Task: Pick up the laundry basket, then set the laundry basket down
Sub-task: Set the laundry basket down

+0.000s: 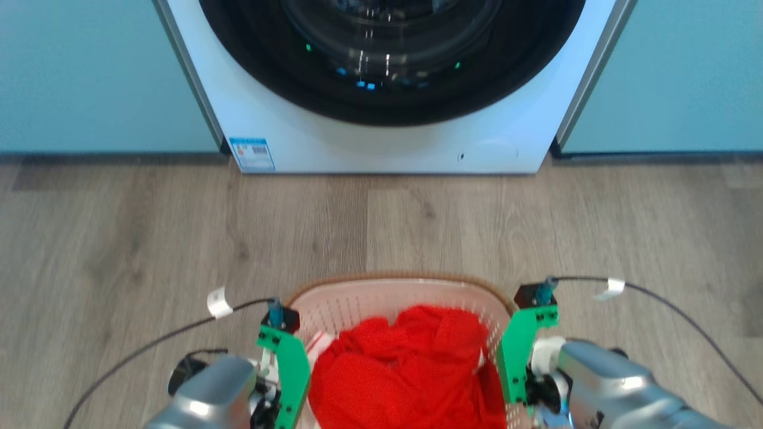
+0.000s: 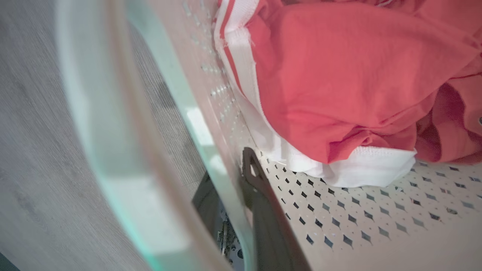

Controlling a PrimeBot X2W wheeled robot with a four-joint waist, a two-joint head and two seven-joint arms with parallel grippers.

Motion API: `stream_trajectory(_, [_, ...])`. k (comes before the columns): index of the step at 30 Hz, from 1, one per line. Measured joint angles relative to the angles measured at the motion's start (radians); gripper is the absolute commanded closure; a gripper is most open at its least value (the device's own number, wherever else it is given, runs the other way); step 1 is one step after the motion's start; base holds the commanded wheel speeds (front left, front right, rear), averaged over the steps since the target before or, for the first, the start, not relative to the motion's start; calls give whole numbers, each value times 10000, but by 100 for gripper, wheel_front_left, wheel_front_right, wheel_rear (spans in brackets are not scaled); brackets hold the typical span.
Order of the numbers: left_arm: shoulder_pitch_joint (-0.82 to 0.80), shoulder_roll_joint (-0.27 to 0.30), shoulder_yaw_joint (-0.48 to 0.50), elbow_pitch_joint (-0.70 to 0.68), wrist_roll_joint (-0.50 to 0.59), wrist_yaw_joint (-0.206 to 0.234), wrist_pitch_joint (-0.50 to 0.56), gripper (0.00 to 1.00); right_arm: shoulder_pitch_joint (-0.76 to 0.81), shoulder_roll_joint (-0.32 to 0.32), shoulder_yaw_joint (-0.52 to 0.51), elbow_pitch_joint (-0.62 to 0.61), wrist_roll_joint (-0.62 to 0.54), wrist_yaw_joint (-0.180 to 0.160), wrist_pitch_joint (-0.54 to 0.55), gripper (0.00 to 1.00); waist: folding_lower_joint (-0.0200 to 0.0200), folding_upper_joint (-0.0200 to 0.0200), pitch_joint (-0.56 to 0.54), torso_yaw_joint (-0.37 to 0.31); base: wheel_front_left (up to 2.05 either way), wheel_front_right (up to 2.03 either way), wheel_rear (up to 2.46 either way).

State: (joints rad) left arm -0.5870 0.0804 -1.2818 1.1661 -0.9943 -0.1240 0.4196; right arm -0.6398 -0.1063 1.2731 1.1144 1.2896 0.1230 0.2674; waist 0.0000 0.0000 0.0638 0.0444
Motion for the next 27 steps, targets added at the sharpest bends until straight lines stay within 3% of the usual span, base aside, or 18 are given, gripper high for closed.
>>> stream_trajectory(27, [-3433, -318, 15, 732, 364, 44, -3352, 100, -3683, -213, -130, 734, -746, 4, -3053, 100, 2, -1, 5859, 166, 0, 0, 0])
